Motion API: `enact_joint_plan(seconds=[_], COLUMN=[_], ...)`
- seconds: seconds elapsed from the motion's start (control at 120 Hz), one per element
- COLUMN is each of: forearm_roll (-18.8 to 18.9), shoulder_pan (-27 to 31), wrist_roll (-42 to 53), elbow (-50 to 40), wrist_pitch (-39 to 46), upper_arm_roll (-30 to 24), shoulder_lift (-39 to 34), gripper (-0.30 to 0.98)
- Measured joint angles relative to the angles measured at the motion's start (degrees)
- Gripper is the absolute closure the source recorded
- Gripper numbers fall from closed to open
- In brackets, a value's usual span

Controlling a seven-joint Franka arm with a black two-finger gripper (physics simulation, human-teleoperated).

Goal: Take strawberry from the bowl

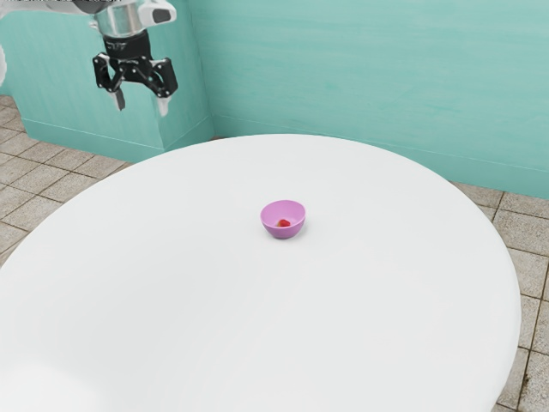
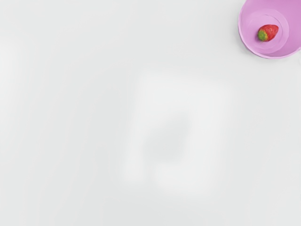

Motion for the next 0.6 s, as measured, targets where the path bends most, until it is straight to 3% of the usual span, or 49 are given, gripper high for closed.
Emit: enact_joint_plan(seconds=[0.317, 0.417, 0.6], forearm_roll=[-0.39, 0.32, -0.35], shoulder_pan=[-0.07, -0.45, -0.16], wrist_roll=[3.3, 4.06, 5.87], elbow=[0.46, 0.49, 1.63], wrist_pitch=[4.76, 11.11, 23.23], upper_arm_roll=[-2.71, -5.56, -5.84], shoulder_lift=[1.48, 6.49, 17.98], gripper=[0.0, 0.0, 0.0])
